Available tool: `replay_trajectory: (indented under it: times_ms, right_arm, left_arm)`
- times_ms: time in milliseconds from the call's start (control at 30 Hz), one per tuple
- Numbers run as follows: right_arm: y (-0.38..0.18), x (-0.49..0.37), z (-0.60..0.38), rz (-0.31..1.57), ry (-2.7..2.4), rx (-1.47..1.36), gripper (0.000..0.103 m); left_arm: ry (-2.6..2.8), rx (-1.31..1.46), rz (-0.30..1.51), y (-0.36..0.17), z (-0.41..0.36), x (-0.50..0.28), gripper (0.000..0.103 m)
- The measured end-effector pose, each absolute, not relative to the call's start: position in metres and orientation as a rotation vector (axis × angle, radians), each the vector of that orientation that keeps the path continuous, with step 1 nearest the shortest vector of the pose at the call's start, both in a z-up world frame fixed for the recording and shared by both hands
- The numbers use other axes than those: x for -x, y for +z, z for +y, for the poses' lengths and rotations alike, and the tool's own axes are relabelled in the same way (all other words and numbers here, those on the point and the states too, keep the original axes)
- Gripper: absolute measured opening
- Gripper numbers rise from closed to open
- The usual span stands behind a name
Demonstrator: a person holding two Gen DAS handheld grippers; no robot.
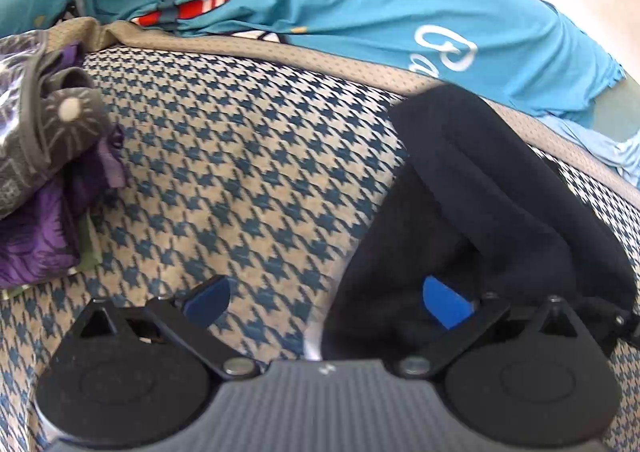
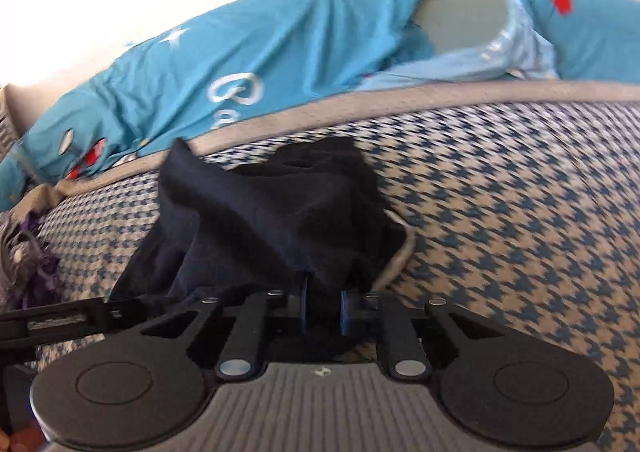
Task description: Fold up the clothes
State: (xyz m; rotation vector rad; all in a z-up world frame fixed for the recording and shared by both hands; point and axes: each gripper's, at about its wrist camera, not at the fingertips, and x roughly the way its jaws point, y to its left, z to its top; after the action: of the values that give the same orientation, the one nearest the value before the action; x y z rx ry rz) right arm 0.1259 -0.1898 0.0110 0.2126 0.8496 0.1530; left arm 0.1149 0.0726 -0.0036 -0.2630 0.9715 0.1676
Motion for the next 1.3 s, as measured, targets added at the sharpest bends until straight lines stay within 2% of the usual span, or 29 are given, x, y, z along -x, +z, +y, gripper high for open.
replay_trajectory:
  times_ms: [300,500,567,667,900,1133,1300]
  right_arm:
    - [0.001,-0.120,-0.233,0.917,0.032,-0.230,0.015]
    - [0.002,-0.114,-0.248,0.945,0.023,-0.244,0.020]
    - [0.001,-0.114,-0.253,0.961,0.006,-0.253,0.026]
    - [0.008,-0.111,-0.256,0.938,0.010,-0.267,0.028]
    - [0.045,-0.099,-0.249,0.712,0.100,-0.206,0.032]
    - [0.036,-0.109,-0.199,0.731,0.338,-0.128,0.032]
    - [0.018,-0.114,-0.165,0.739,0.329,-0.009,0.033]
  left_arm:
    - [0.155,0.242,1.025,-0.017,0.063,-0.116,0.103]
    - [0.110,0.209,1.055,-0.027,0.048,-0.115,0.103]
    - [0.108,0.190,1.056,-0.028,0.043,-0.114,0.103]
    - [0.097,0.160,1.056,-0.030,0.036,-0.114,0.103]
    - [0.066,0.092,1.055,-0.033,0.017,-0.110,0.103]
    - [0.055,0.078,1.057,-0.034,0.012,-0.109,0.103]
    - [0.044,0.094,1.063,-0.033,0.015,-0.108,0.103]
